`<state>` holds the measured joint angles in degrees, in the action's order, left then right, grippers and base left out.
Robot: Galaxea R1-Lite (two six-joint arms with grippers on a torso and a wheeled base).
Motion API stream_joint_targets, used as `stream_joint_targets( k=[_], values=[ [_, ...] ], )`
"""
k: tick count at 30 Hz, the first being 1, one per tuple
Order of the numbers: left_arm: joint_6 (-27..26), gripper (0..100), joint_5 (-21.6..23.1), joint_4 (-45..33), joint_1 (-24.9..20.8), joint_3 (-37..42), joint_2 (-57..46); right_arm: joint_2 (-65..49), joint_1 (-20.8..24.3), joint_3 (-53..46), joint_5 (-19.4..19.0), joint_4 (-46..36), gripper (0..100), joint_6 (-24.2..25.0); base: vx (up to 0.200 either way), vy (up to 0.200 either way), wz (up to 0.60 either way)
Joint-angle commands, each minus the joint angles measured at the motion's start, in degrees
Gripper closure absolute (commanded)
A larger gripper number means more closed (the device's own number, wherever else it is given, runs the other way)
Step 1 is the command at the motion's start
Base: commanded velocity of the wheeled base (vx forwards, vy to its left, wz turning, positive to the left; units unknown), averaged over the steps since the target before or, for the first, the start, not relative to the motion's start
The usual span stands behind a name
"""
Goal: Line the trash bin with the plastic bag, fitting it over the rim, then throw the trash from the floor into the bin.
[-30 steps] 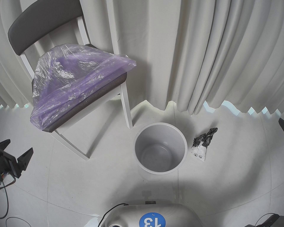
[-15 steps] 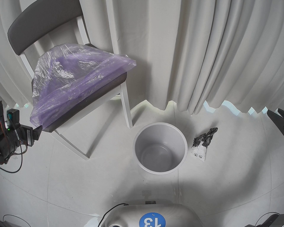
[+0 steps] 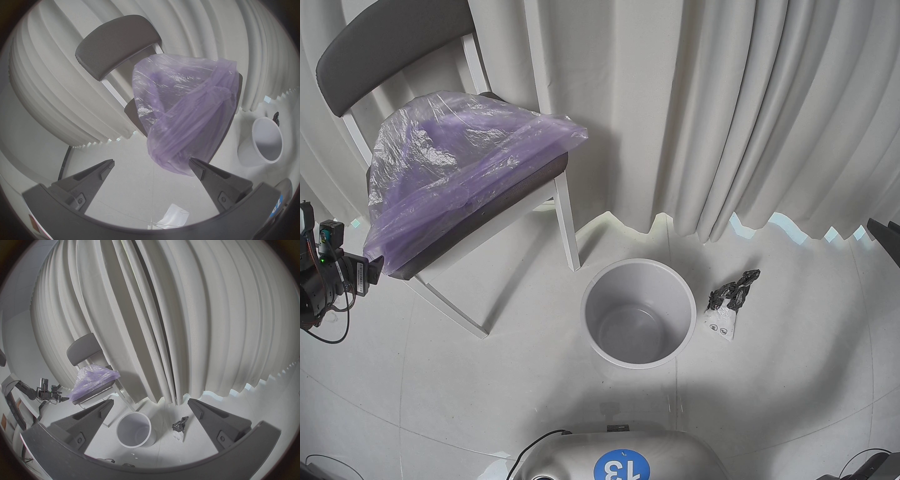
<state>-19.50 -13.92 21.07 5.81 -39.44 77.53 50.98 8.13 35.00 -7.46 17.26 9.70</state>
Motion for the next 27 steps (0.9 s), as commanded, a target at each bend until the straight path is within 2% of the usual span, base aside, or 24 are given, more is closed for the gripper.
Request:
stream_joint_targets(
  k=[1, 10, 19, 20, 27],
  values=[
    [-0.53, 0, -0.05, 2.31, 0.86, -0.47, 2.62, -0.18, 0.04, 0.24, -0.01, 0.05, 0, 0.4, 0.0, 0.0, 0.0],
    [-2.38, 0, -0.58, 8.47, 0.69, -0.91, 7.02, -0.18, 0.04, 1.04, -0.01, 0.05, 0, 1.63, 0.0, 0.0, 0.0],
    [-2.29, 0, -0.4, 8.73, 0.69, -1.87, 6.67, -0.18, -0.13, 1.39, -0.01, 0.05, 0, 2.07, 0.0, 0.0, 0.0],
    [-2.29, 100, -0.4, 8.82, 0.69, -1.87, 6.75, -0.18, -0.13, 1.39, -0.01, 0.05, 0, 2.07, 0.0, 0.0, 0.0],
    [-1.76, 100, 0.03, 9.34, 0.51, -2.58, 7.63, -0.09, -0.13, 1.48, -0.01, 0.05, 0, 2.07, 0.0, 0.0, 0.0]
  ],
)
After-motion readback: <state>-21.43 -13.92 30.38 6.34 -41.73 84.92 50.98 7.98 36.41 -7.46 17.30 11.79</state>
